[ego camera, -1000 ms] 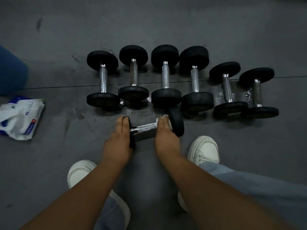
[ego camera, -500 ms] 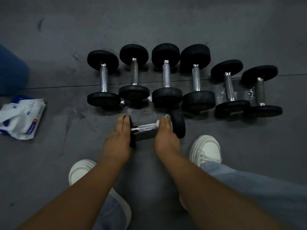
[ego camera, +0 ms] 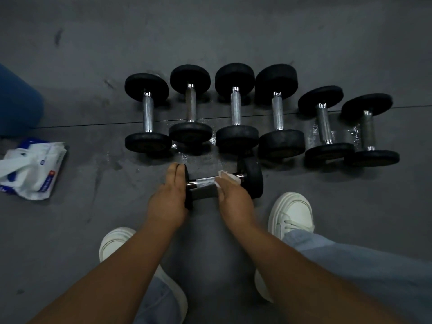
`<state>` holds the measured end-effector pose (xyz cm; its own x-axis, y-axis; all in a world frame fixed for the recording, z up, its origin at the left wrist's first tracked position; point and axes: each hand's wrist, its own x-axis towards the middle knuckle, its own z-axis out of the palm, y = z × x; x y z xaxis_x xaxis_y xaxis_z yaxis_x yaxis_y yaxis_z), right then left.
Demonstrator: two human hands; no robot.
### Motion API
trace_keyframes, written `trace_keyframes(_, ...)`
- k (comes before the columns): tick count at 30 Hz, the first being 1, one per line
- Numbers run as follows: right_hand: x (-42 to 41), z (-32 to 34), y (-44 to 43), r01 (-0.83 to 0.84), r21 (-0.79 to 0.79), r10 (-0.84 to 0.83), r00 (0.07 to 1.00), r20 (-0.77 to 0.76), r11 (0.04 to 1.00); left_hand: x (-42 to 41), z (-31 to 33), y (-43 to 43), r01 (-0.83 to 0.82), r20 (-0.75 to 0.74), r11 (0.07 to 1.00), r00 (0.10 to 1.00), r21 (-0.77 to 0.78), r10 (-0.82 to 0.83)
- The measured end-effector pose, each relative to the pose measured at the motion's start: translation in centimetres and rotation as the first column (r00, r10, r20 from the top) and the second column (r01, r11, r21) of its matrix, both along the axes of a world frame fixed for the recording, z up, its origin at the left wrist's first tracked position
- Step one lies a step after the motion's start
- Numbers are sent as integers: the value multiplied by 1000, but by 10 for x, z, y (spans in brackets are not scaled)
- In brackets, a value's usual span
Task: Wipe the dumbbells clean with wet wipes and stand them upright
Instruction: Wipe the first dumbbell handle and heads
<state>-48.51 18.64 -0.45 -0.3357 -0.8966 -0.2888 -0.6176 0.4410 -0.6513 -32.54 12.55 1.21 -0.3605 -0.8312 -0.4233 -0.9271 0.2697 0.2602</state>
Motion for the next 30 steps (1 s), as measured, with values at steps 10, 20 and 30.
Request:
trace_keyframes(10,-1,0,0,176,56,-180,980,83,983,-1,1,-4,0,20,1000,1000,14,0)
trace_keyframes(20,11,-11,7,592,778,-675,-487,554,210,-2,3,-3,-7,25,1000,1000,-3,7)
trace_keyframes(30,-6,1,-11,450,868,-379,-781,496,209,-4,4,0,-26,3,1000,1000,1,26)
